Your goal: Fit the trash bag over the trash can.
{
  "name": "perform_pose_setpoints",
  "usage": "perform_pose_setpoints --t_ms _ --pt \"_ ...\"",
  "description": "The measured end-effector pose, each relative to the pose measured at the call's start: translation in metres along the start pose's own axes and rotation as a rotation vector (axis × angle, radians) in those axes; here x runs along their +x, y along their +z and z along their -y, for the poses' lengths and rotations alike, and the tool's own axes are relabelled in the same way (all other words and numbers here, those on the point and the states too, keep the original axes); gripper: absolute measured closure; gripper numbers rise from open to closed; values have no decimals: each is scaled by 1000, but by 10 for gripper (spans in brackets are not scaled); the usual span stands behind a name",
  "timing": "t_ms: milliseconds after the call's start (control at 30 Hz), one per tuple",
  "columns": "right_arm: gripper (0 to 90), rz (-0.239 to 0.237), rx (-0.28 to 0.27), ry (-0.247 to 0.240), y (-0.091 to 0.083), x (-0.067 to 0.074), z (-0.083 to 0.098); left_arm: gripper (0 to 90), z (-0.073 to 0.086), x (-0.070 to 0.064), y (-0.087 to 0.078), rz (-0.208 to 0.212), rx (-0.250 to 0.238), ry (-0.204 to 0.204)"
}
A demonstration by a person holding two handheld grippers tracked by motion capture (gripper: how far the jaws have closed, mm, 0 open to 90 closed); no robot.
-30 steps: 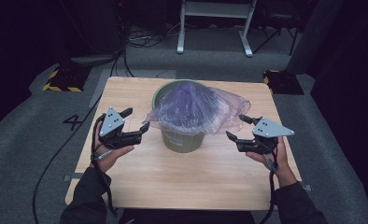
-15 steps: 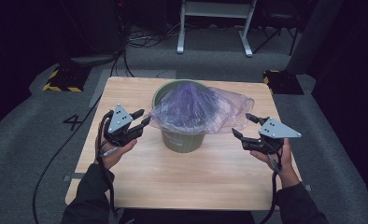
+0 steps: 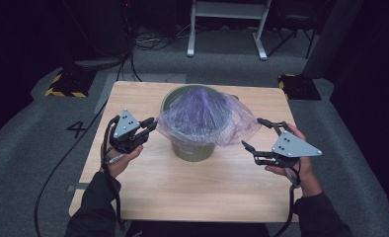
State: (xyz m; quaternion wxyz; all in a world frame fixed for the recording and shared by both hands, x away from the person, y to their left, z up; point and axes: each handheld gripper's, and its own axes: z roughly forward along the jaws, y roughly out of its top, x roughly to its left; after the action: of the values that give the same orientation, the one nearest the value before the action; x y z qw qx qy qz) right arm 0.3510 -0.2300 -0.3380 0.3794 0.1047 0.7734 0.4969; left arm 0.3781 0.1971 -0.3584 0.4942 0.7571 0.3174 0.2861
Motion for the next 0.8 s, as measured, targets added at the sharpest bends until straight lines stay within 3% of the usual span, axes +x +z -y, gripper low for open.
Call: perform_pose_setpoints --t_ms 133,300,433,500,600,800 --pt "235 -82 17 -43 12 8 -2 802 1 2 2 3 4 -10" --pt "276 -85 51 -87 27 14 -9 809 1 3 7 2 18 -2" --pt "522 -57 44 -84 33 9 -12 817 1 5 11 -2 34 2" --pt "687 -71 40 -64 35 3 -15 825 1 7 14 -5 48 11" --pt "819 -50 46 -50 40 -6 -18 831 0 10 20 -7 72 13" --pt "882 -24 54 5 52 -22 -25 832 -1 16 29 -13 97 15"
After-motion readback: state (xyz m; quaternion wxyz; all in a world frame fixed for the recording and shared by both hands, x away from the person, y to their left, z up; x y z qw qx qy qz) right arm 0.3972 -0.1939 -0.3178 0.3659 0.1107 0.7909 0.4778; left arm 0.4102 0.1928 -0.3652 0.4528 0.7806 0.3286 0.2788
